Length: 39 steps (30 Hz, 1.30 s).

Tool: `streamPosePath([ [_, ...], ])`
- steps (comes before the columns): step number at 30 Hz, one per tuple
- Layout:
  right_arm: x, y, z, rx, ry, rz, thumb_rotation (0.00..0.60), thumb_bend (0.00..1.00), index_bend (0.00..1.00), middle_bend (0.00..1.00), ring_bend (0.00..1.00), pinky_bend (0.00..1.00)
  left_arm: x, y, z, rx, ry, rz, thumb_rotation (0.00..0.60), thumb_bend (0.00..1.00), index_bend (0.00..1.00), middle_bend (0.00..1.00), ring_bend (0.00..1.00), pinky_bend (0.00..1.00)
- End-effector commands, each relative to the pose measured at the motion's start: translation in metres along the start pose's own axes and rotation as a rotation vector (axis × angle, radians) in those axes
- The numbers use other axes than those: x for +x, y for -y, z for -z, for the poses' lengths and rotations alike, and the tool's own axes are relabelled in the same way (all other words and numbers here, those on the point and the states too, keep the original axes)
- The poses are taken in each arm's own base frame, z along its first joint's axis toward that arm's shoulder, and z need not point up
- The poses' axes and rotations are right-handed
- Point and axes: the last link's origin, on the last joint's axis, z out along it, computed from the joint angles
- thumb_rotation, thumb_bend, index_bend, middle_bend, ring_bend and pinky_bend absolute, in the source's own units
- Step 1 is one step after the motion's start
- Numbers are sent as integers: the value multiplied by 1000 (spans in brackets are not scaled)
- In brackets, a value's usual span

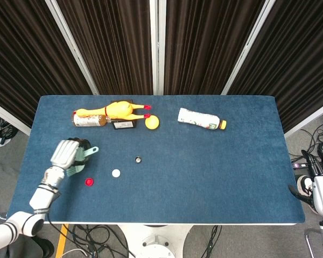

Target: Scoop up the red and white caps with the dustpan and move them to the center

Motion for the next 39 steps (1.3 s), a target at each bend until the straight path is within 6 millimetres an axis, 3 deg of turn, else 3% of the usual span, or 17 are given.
streamPosePath([
  [1, 0, 1, 0, 5, 1, 1, 600, 59, 92, 173, 7, 66, 15, 5, 22, -23, -35, 128, 600, 415, 527, 579, 431, 417],
  [6, 0, 3, -1, 12, 2, -2, 600, 60, 92, 173, 7, 66, 4, -5, 39, -51, -75, 241, 600, 414, 527, 579, 431, 410],
  [15, 0, 1, 0, 5, 10, -8, 600, 60, 95, 183, 7, 66, -38, -25, 59, -86, -89, 344, 600, 423, 527, 579, 431, 386],
  [24, 1, 0, 1, -2, 12, -8, 600, 60, 96, 194, 7, 65, -47, -22, 70, -73, -101, 228, 600, 423, 527, 579, 439, 384],
  [32, 0, 0, 1, -2, 16, -10, 600, 61, 99, 196, 7, 65, -50, -18, 73, 1, -107, 321, 600, 422, 527, 579, 440, 390],
  [39, -3, -1, -1, -8, 27, -14, 600, 61, 100, 197, 7, 65, -59, -36, 54, -9, -125, 468, 600, 427, 527, 579, 439, 451],
])
